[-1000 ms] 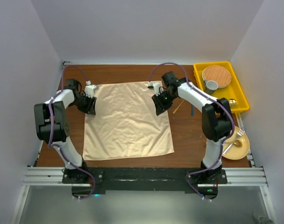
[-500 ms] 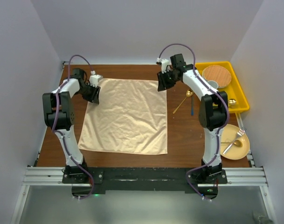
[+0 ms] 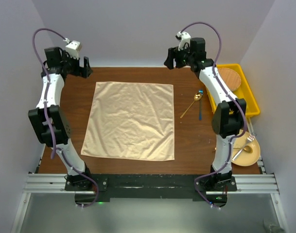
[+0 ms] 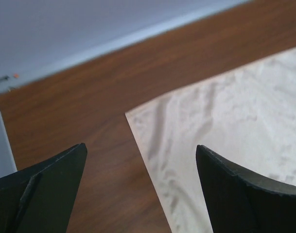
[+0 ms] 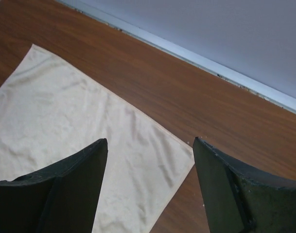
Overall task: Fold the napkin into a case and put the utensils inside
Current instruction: Flatten out the crumpled napkin at the center of the board, then pick up the flattened napkin from the center of the board.
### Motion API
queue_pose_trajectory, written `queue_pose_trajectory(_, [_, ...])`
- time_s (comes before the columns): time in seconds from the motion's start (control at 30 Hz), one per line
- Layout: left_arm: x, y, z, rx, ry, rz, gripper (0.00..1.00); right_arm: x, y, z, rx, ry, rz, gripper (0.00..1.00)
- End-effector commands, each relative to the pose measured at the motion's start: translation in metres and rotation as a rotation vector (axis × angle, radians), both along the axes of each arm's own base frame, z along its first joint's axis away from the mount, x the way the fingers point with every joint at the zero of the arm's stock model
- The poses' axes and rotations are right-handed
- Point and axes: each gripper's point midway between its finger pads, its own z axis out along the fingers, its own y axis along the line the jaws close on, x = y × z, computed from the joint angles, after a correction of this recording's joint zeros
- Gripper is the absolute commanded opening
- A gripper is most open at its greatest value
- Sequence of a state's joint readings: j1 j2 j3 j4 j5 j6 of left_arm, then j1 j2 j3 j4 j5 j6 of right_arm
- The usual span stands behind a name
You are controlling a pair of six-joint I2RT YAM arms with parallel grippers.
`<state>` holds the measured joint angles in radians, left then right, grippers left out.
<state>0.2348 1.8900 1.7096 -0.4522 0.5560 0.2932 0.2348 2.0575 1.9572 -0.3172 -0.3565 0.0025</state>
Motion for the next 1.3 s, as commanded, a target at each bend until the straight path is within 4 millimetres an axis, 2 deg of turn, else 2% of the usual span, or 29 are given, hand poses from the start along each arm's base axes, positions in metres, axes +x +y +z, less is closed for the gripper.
queue_pose_trajectory(0.0, [0.045,-0.001,0.038,-0.098,-0.182,0.088,1.00,0.019,0.004,-0.003,0.022,0.013,-0.038,0.72])
queue_pose_trajectory(0.03, [0.052,0.001,0.044,-0.117,-0.192,0.110,1.00,0.020,0.003,-0.010,0.017,0.020,-0.045,0.70])
queue_pose_trajectory(0.1, [0.062,0.002,0.019,-0.129,-0.130,0.101,1.00,0.022,-0.002,-0.028,-0.001,0.045,-0.081,0.67])
queue_pose_trajectory(0.13, [0.070,0.001,0.029,-0.132,-0.147,0.090,1.00,0.023,-0.005,-0.034,-0.010,0.058,-0.093,0.65])
queue_pose_trajectory(0.17, [0.076,-0.001,0.009,-0.135,-0.107,0.088,1.00,0.026,-0.006,-0.049,-0.025,0.082,-0.102,0.63])
queue_pose_trajectory(0.3, [0.084,-0.003,-0.019,-0.067,-0.067,0.104,1.00,0.027,-0.014,-0.087,-0.069,0.155,-0.128,0.58])
queue_pose_trajectory(0.37, [0.086,0.001,-0.035,-0.055,-0.040,0.120,0.96,0.028,-0.017,-0.099,-0.085,0.168,-0.140,0.53])
queue_pose_trajectory(0.4, [0.086,0.002,-0.041,-0.052,-0.024,0.127,0.95,0.029,-0.017,-0.111,-0.092,0.185,-0.141,0.52])
queue_pose_trajectory(0.5, [0.087,0.004,-0.061,-0.045,0.017,0.131,0.88,0.035,-0.021,-0.124,-0.112,0.197,-0.167,0.47])
queue_pose_trajectory(0.53, [0.087,0.006,-0.063,-0.042,0.022,0.144,0.87,0.037,-0.022,-0.137,-0.122,0.216,-0.171,0.46])
queue_pose_trajectory(0.6, [0.087,0.006,-0.073,-0.041,0.041,0.144,0.86,0.041,-0.023,-0.141,-0.130,0.221,-0.180,0.42])
queue_pose_trajectory(0.63, [0.087,0.007,-0.075,-0.040,0.046,0.148,0.86,0.041,-0.024,-0.152,-0.136,0.238,-0.183,0.41])
queue_pose_trajectory(0.77, [0.085,0.008,-0.087,-0.031,0.072,0.154,0.86,0.044,-0.028,-0.166,-0.157,0.253,-0.203,0.37])
queue_pose_trajectory(1.13, [0.078,0.008,-0.108,-0.038,0.120,0.156,0.86,0.046,-0.042,-0.194,-0.208,0.283,-0.282,0.36])
queue_pose_trajectory(1.27, [0.081,0.006,-0.107,-0.046,0.111,0.155,0.86,0.046,-0.042,-0.199,-0.208,0.292,-0.286,0.36])
